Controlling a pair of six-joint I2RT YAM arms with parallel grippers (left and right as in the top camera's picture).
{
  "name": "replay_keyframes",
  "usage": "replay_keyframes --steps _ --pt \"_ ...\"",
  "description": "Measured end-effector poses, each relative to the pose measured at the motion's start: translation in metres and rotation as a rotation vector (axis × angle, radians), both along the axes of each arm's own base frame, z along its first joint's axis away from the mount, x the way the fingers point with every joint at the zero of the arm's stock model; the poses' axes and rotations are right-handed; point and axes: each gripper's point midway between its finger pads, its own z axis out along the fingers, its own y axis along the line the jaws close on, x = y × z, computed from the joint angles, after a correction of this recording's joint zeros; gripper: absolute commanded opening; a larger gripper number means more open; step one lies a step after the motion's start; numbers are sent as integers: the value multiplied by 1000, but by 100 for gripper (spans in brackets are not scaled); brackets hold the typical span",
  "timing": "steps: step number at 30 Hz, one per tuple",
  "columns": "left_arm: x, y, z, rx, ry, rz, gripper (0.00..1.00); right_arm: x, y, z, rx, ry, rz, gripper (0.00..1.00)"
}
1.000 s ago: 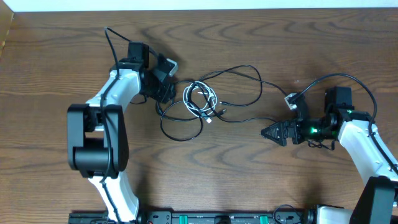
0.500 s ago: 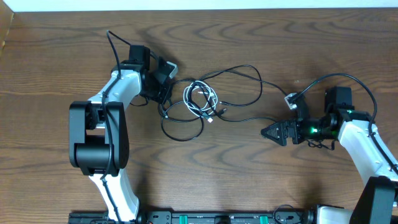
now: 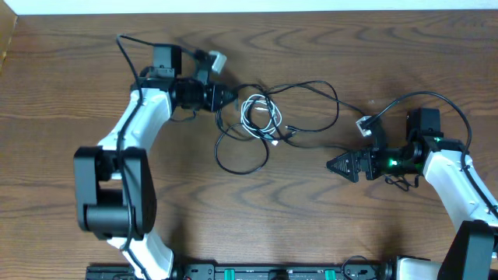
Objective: Untangle cables
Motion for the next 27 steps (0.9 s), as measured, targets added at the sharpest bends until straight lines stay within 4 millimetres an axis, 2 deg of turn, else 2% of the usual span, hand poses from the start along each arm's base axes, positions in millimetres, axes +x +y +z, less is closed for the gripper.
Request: replay_keyframes --steps 4,7,16,21,27 --pt "3 -17 47 -187 -44 -34 8 0 0 0 0 0 0 99" --pt "-2 -26 70 -312 -22 -85 8 0 0 0 0 2 0 99" --pt "-15 -32 89 -462 202 -89 8 -8 14 7 57 17 39 99" --pt "-21 -36 108 -533 199 -165 8 -6 29 22 153 -29 80 99" --pt "-25 -37 116 -559 205 -202 8 0 48 46 274 -165 164 99"
